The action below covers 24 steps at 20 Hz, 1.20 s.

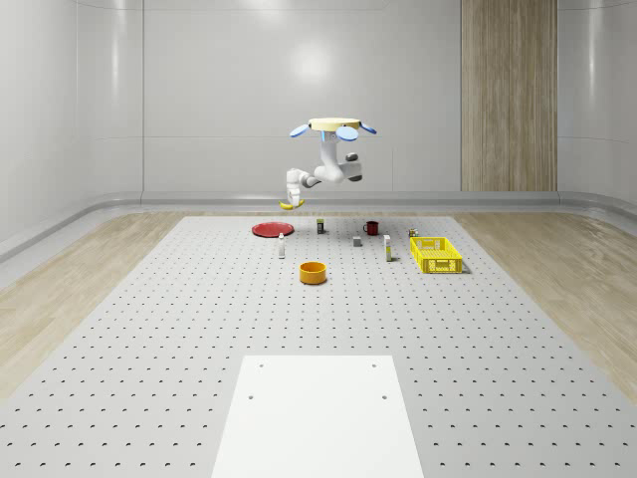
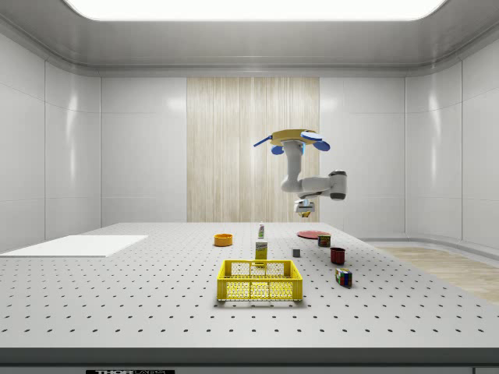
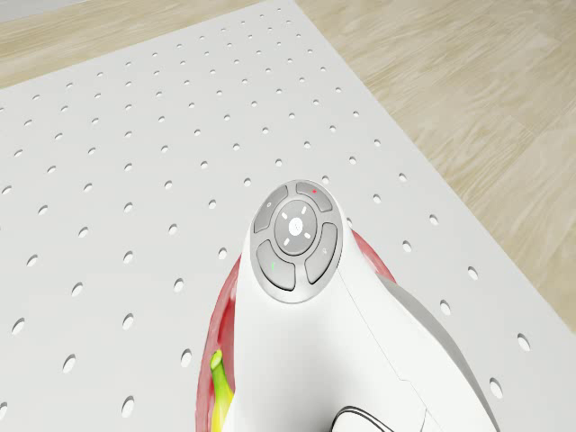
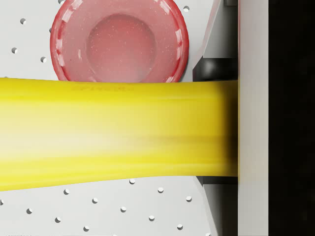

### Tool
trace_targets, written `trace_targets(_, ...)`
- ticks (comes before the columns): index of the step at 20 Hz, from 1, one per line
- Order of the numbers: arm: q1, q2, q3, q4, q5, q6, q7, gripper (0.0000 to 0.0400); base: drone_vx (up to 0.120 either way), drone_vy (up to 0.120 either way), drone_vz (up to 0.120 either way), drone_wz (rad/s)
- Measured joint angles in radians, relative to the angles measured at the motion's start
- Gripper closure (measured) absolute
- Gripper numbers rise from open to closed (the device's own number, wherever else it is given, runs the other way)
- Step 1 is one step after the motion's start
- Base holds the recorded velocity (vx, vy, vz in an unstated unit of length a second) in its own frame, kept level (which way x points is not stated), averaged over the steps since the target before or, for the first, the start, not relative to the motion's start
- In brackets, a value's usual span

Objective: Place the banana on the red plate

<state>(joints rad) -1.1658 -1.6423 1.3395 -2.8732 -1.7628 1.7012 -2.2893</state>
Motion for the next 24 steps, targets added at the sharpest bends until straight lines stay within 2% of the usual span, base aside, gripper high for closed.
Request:
trace_targets(2,0.000,0.000,0.000,0.000,0.000,0.000,-0.060,0.0207,0.000,0.000,0.000,-0.300)
trace_targets(8,0.000,0.001,0.000,0.000,0.000,-0.002,-0.170,0.0207,0.073,0.000,0.000,0.000)
trace_targets(10,0.000,0.002,0.000,0.000,-0.001,-0.003,-0.186,0.0207,0.040,0.000,0.000,0.000)
trace_targets(21,0.002,0.006,-0.001,0.000,-0.002,-0.007,-0.218,0.0207,0.120,0.000,0.000,0.000)
trace_targets(24,0.002,0.007,-0.001,0.000,-0.003,-0.008,-0.220,0.0207,0.120,0.000,-0.093,0.000)
